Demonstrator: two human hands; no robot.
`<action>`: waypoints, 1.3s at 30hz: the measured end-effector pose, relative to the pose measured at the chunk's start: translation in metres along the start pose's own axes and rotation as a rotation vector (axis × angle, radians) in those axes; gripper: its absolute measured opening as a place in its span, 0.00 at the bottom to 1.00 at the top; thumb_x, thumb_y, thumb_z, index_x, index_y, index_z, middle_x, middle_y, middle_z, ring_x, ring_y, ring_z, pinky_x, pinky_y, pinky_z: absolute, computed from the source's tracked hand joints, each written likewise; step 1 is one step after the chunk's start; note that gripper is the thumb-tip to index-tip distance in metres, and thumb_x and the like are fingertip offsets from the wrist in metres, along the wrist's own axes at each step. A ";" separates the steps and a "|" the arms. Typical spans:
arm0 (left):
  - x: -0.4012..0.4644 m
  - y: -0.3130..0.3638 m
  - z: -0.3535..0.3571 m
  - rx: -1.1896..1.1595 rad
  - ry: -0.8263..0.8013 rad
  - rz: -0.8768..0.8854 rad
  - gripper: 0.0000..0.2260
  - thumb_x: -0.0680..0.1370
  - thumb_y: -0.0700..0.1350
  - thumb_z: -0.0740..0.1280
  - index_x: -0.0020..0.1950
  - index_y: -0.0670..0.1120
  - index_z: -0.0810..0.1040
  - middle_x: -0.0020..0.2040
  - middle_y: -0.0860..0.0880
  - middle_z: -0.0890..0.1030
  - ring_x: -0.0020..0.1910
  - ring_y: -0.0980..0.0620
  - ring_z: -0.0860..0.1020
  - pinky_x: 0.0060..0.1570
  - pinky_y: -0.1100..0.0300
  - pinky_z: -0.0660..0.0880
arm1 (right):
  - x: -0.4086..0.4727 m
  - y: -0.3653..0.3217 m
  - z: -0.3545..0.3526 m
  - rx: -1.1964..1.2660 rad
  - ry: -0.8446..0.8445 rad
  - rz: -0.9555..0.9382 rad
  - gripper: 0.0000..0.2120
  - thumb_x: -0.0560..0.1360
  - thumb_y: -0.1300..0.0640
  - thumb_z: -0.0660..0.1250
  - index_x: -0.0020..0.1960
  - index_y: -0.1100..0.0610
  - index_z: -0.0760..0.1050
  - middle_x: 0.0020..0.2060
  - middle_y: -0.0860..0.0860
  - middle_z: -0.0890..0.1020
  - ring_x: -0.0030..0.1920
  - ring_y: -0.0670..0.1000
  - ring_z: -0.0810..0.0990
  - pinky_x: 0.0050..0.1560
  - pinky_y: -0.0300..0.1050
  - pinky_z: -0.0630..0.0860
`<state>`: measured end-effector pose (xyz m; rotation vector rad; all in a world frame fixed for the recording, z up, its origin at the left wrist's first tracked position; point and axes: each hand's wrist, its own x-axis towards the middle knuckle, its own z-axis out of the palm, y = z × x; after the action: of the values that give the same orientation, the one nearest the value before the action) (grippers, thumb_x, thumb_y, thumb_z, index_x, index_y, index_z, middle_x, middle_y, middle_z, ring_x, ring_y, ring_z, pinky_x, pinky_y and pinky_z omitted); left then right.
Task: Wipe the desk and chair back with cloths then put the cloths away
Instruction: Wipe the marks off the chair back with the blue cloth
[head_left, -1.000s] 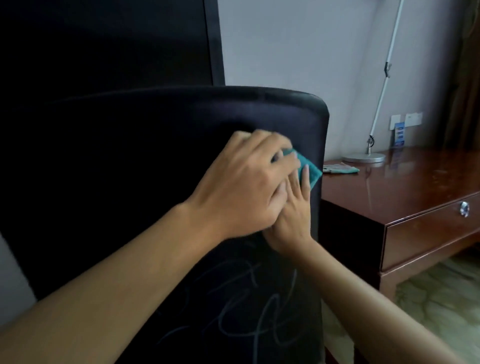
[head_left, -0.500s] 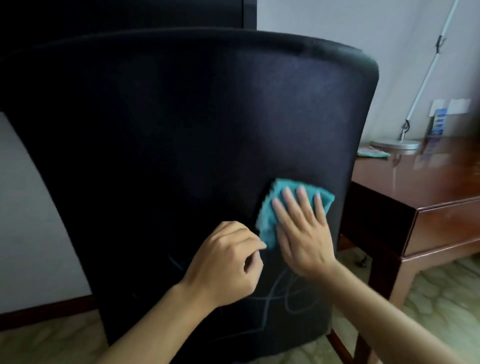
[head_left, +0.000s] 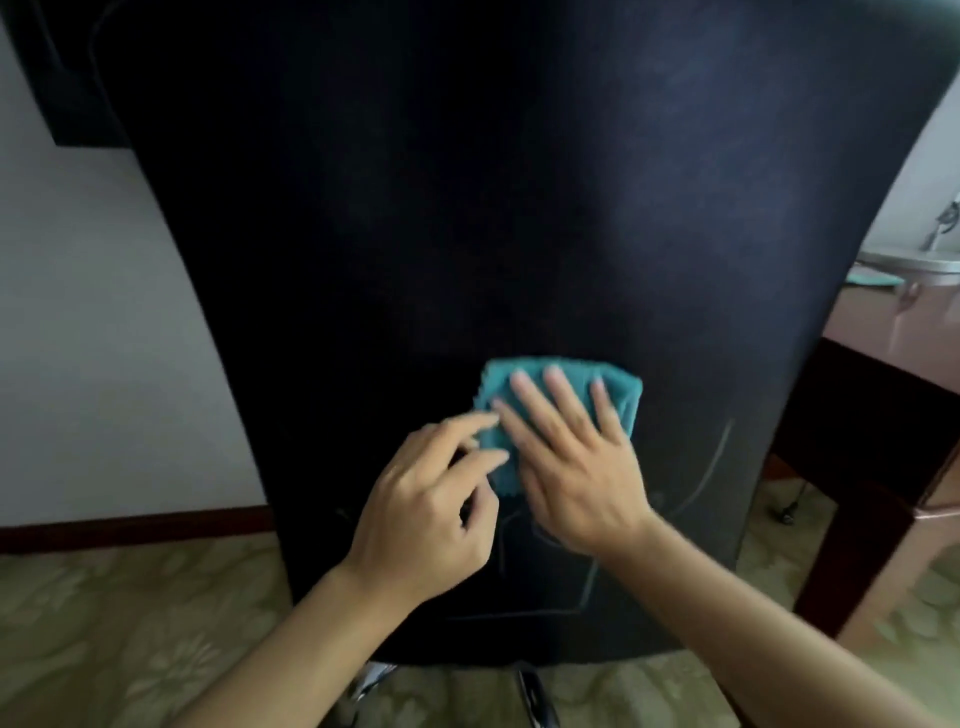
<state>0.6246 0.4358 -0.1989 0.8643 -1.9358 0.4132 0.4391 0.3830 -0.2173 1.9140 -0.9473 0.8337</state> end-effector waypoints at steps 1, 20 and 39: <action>0.001 -0.001 -0.004 0.019 0.034 -0.014 0.11 0.73 0.34 0.67 0.53 0.39 0.84 0.59 0.44 0.81 0.55 0.47 0.79 0.60 0.56 0.75 | 0.021 0.000 -0.003 0.013 0.047 0.022 0.30 0.78 0.54 0.58 0.79 0.53 0.56 0.79 0.51 0.55 0.80 0.55 0.50 0.78 0.59 0.44; -0.026 -0.044 -0.022 0.151 0.015 -0.278 0.06 0.72 0.42 0.65 0.48 0.45 0.72 0.48 0.49 0.74 0.47 0.49 0.73 0.45 0.61 0.69 | 0.067 -0.072 0.017 0.069 0.005 -0.058 0.25 0.82 0.51 0.54 0.77 0.58 0.62 0.78 0.53 0.60 0.79 0.54 0.52 0.78 0.58 0.44; -0.025 -0.123 -0.087 0.130 -0.085 -0.442 0.09 0.69 0.44 0.61 0.48 0.45 0.70 0.51 0.48 0.71 0.51 0.48 0.71 0.53 0.55 0.64 | 0.164 -0.142 0.020 -0.068 -0.203 -0.173 0.28 0.80 0.54 0.48 0.77 0.64 0.56 0.79 0.57 0.57 0.79 0.57 0.50 0.77 0.57 0.36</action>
<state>0.7750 0.4121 -0.1853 1.3761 -1.7407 0.2406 0.6442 0.3699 -0.1457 2.0159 -0.9008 0.5076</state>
